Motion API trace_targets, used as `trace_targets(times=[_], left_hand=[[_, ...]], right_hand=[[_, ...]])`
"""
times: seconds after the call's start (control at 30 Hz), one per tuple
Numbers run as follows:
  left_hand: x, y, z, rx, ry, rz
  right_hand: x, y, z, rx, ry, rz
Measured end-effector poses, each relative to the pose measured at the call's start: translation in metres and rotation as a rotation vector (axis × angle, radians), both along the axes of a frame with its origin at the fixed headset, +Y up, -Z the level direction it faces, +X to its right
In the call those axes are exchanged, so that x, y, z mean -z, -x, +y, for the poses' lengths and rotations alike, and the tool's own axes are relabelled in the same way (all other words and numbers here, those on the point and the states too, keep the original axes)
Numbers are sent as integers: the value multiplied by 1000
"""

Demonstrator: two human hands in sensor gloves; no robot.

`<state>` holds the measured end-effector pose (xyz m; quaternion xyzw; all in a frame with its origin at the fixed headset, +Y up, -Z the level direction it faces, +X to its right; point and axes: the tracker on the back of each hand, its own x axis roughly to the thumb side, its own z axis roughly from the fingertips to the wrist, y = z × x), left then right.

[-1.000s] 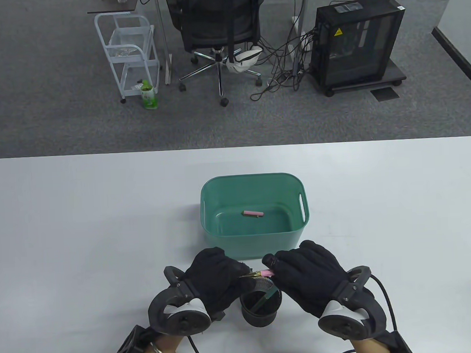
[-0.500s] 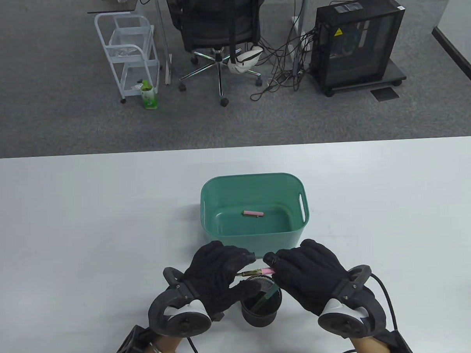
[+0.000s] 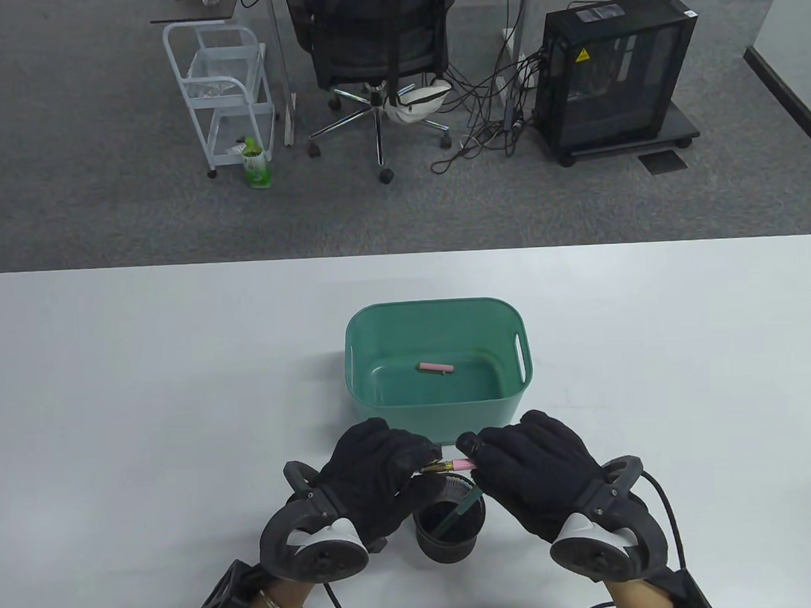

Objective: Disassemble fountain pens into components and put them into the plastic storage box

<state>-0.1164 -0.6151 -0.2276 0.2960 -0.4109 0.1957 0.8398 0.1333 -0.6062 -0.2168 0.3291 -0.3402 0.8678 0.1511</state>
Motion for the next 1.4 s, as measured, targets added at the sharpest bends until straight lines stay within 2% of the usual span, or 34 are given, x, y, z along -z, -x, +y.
trace_targets(times=[0.67,1.4], left_hand=[[1,1,0,-33,-1,-4],[4,11,5,-78,21,9]], right_hand=[[-2,1,-1,1,-2,10],[-1,-10,4,26,-26,-36]])
